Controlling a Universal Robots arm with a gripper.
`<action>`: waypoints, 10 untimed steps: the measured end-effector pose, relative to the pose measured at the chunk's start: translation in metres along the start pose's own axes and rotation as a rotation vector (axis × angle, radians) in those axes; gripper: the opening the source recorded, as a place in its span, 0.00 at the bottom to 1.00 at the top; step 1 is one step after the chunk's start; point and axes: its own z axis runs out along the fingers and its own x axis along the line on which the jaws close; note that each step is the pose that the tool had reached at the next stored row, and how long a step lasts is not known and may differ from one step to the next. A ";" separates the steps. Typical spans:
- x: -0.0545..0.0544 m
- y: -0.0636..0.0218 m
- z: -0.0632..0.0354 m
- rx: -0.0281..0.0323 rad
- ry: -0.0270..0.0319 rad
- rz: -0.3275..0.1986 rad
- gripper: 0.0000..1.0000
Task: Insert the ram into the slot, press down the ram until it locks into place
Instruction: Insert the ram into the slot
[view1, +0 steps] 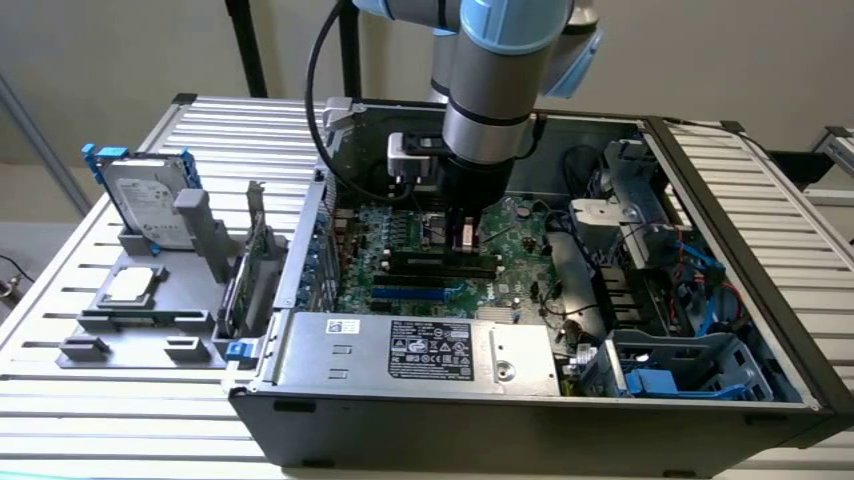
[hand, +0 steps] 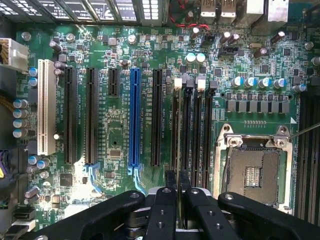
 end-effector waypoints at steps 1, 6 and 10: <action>0.000 0.0001 0.0003 0.0002 0.0000 0.000 0.13; 0.000 0.0004 0.0018 0.0006 0.0000 0.000 0.13; 0.000 0.0004 0.0037 0.0008 -0.0001 0.000 0.13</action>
